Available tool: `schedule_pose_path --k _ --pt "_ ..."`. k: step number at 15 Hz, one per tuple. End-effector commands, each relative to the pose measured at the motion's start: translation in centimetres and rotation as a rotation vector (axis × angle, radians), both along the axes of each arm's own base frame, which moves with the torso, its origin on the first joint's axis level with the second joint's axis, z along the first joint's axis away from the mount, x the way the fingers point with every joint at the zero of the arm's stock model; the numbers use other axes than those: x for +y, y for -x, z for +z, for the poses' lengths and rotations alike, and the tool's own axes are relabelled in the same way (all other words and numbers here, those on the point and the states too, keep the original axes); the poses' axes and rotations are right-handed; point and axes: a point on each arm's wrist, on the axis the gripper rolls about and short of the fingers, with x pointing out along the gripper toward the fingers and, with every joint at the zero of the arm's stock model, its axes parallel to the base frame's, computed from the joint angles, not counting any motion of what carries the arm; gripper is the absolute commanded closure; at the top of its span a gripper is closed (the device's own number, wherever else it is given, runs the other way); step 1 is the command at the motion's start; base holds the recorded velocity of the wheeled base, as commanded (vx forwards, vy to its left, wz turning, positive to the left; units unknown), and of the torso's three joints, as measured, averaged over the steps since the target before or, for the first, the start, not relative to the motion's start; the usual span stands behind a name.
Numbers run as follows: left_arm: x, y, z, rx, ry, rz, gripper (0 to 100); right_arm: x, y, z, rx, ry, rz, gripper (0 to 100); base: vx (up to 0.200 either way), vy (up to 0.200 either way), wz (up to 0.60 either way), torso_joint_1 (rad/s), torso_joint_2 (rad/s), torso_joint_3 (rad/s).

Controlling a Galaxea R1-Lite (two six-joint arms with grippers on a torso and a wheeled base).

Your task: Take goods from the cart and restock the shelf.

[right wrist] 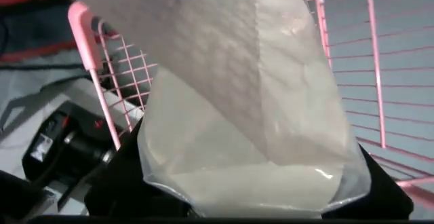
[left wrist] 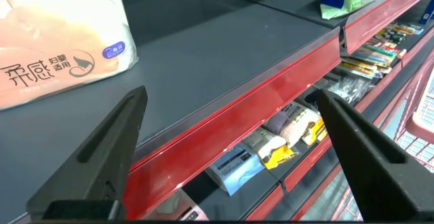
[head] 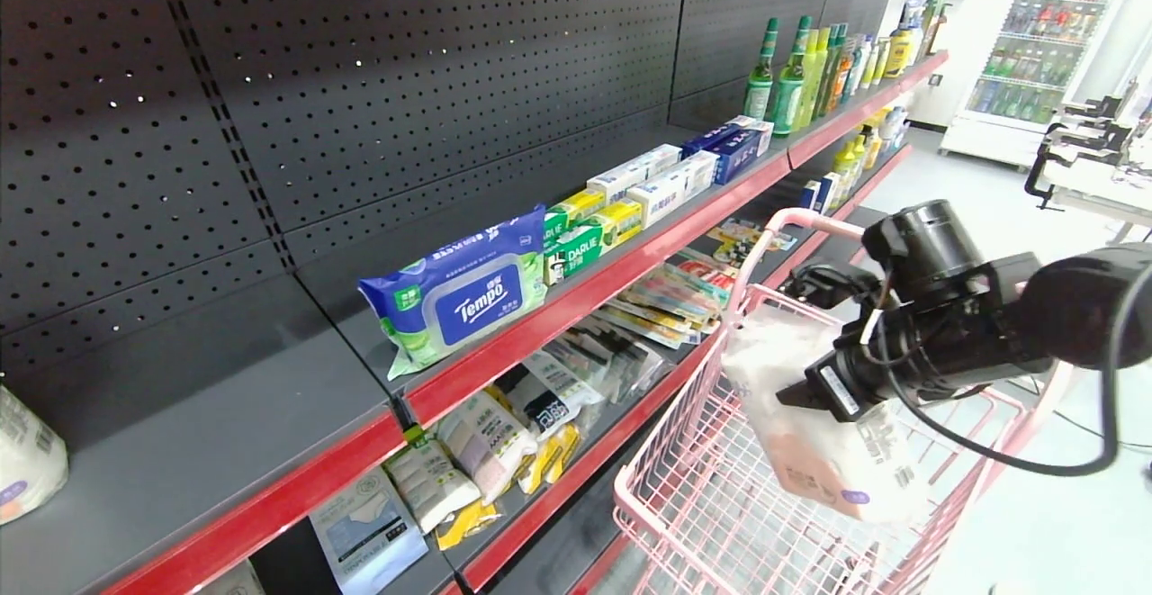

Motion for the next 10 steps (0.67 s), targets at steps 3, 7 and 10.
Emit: schedule_pose_path --k 3,7,10 --pt "0.0 0.0 0.0 0.0 0.0 0.001 0 -4.4 7.6 5.8 -0.216 -0.077 -0.15 100 0.0 0.0 0.0 0.0 0.0 0.0" --pt "0.0 0.0 0.0 0.0 0.0 0.001 0 -6.8 13.3 7.5 -0.367 -0.063 -0.248 100 0.0 0.0 0.0 0.0 0.0 0.0" --pt "0.0 0.0 0.0 0.0 0.0 0.001 0 -8.3 15.9 7.8 -0.439 -0.039 -0.314 100 0.0 0.0 0.0 0.0 0.0 0.0"
